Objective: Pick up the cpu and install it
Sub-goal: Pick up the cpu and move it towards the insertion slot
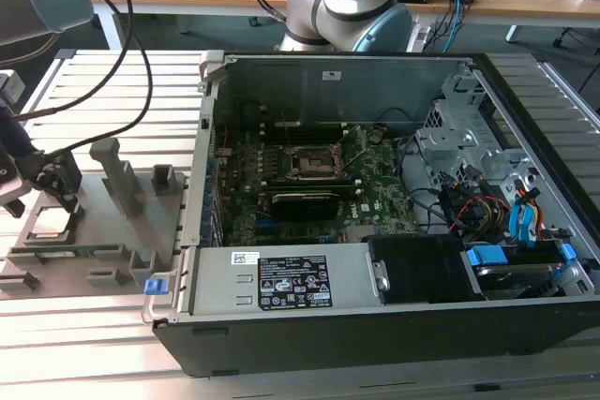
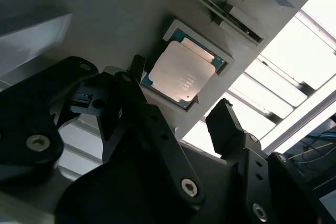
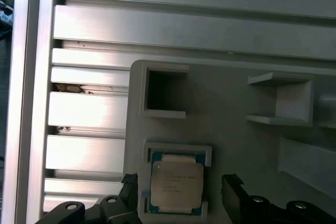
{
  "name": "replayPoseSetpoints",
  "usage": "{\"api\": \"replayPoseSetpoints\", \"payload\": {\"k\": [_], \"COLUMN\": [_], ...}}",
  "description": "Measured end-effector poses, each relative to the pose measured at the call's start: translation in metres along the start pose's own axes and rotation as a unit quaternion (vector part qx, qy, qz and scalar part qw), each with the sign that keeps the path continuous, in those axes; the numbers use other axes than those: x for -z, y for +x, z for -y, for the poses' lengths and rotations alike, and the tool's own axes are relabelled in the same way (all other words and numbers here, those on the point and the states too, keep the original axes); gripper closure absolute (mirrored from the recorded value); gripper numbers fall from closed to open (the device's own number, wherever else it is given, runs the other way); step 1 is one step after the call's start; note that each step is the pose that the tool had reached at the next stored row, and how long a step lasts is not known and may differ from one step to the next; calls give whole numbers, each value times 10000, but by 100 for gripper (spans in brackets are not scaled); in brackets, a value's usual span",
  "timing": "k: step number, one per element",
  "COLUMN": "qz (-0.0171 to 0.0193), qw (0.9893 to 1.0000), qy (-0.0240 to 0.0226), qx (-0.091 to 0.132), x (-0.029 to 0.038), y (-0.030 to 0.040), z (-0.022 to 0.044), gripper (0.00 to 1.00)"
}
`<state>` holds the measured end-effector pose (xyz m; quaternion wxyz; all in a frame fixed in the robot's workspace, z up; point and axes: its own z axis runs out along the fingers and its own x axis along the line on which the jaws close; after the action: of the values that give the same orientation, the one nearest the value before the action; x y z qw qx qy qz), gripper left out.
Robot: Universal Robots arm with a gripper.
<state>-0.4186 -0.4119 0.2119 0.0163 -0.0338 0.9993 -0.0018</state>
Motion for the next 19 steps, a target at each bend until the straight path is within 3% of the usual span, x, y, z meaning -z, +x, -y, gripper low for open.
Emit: {"api": "replayPoseSetpoints", "payload": {"k": [6, 11, 15, 17, 19], "qz": [0, -1, -4, -3, -4], "qw": [10000, 10000, 10000, 10000, 10000], "qy": [0, 6, 45, 45, 45], "qx": [-1, 0, 1, 1, 1], "x": [-56, -149, -229, -231, -231], "y": [3, 12, -18, -18, -18], "z": [1, 70, 45, 45, 45], "gripper": [26, 26, 26, 26, 41]}}
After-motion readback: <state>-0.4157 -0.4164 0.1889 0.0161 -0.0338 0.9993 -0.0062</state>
